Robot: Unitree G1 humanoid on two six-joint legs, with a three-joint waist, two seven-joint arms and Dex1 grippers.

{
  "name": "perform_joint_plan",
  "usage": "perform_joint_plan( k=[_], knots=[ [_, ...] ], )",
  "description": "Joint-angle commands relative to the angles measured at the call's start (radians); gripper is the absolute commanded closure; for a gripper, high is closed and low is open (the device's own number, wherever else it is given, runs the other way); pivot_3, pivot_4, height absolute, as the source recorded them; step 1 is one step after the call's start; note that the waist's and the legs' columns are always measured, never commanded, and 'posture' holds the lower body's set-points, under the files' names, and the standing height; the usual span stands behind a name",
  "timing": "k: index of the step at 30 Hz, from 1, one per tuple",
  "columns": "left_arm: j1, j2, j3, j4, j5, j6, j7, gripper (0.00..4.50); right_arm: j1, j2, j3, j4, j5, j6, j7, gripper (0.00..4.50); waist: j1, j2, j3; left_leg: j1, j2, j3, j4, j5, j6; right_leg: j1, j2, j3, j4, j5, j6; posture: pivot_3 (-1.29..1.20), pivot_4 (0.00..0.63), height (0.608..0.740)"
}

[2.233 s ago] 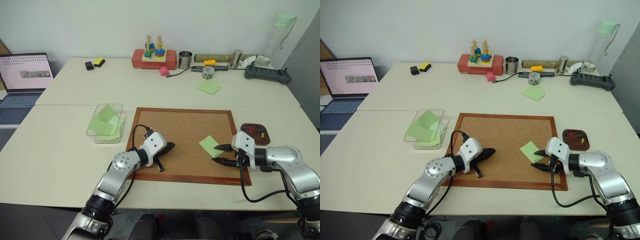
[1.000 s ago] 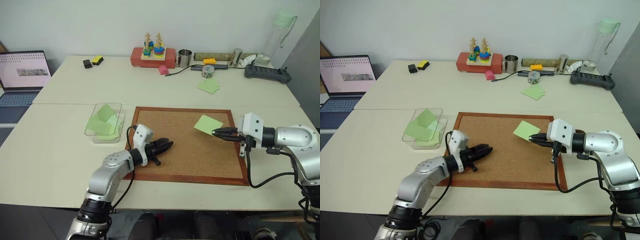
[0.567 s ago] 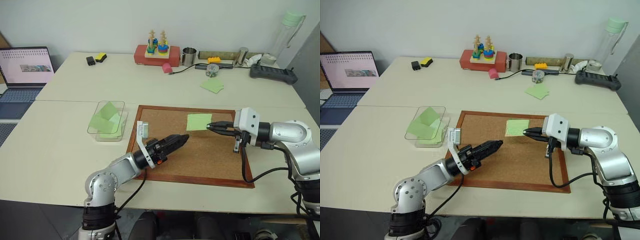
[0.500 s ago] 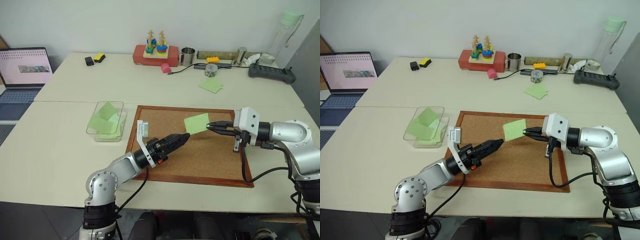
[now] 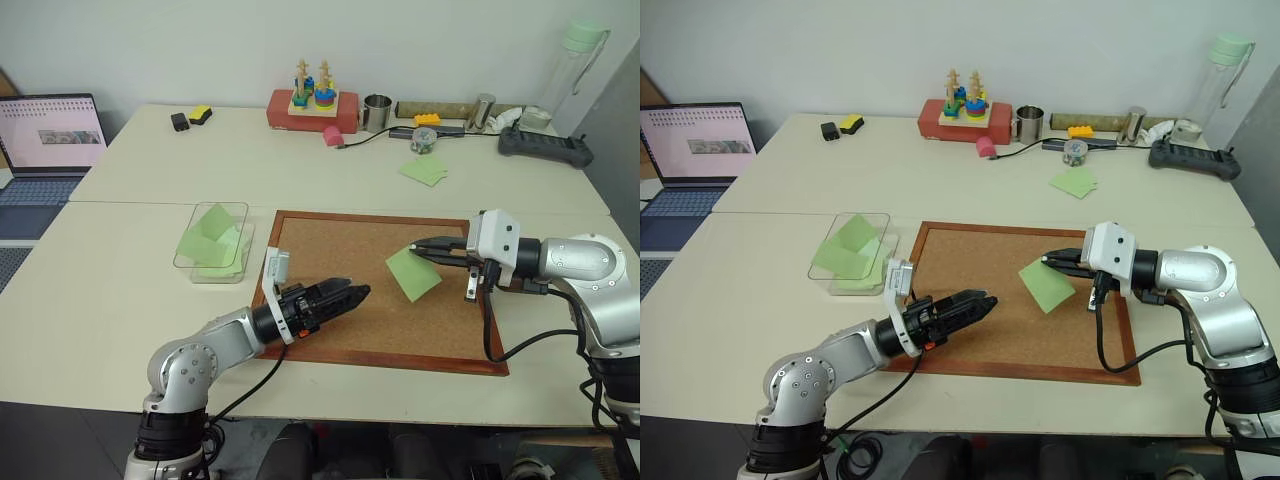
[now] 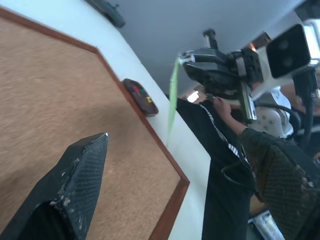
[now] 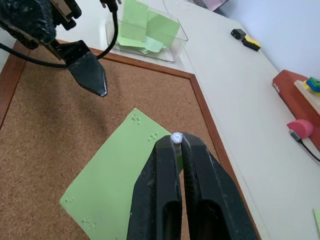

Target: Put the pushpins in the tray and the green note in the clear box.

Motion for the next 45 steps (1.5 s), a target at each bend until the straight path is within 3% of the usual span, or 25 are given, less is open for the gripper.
perform_joint_plan(
  k=[1, 9, 12, 18, 32, 45],
  knots=[
    [-0.044, -0.008, -0.041, -0.023, 0.050, -0.055, -0.021, 0.05, -0.022, -0.005, -0.006, -0.046, 0.005, -0.011, 0.001, 4.50, 0.000, 0.000, 0.000, 0.000, 0.000, 0.000, 0.000, 0.000, 0.000, 0.000, 0.000, 0.000, 0.000, 0.000, 0.000, 0.00, 0.150, 0.740],
    [-0.143, -0.093, -0.122, 0.074, 0.122, -0.104, -0.028, 0.05, -0.051, 0.002, 0.014, -0.063, 0.009, -0.007, 0.005, 4.50, 0.000, 0.000, 0.000, 0.000, 0.000, 0.000, 0.000, 0.000, 0.000, 0.000, 0.000, 0.000, 0.000, 0.000, 0.000, 0.00, 0.150, 0.740],
    [-0.171, -0.125, -0.130, 0.124, 0.148, -0.120, -0.024, 0.44, -0.057, 0.006, 0.020, -0.070, 0.011, -0.001, 0.003, 4.50, 0.000, 0.000, 0.000, 0.000, 0.000, 0.000, 0.000, 0.000, 0.000, 0.000, 0.000, 0.000, 0.000, 0.000, 0.000, 0.00, 0.150, 0.740],
    [-0.196, -0.159, -0.142, 0.173, 0.192, -0.152, -0.037, 1.46, -0.074, 0.010, 0.027, -0.095, 0.021, 0.038, -0.007, 4.50, -0.001, 0.000, 0.000, 0.000, 0.000, 0.001, 0.000, 0.000, 0.000, -0.001, 0.000, 0.000, 0.000, 0.000, 0.000, 0.00, 0.150, 0.740],
    [-0.214, -0.183, -0.140, 0.217, 0.246, -0.178, -0.047, 4.40, -0.054, 0.031, 0.014, -0.133, 0.027, 0.085, -0.035, 4.50, 0.000, 0.000, 0.000, 0.000, 0.000, 0.000, 0.001, 0.000, 0.000, -0.001, 0.000, 0.000, 0.001, 0.000, 0.000, 0.00, 0.150, 0.740],
    [-0.236, -0.226, -0.092, 0.281, 0.248, -0.158, -0.004, 4.47, -0.016, -0.035, -0.177, -0.216, 0.218, 0.338, -0.100, 4.50, 0.001, 0.000, 0.000, 0.000, -0.001, 0.000, 0.001, 0.000, 0.000, 0.000, 0.000, 0.000, 0.001, 0.000, 0.000, 0.00, 0.150, 0.740]
  ],
)
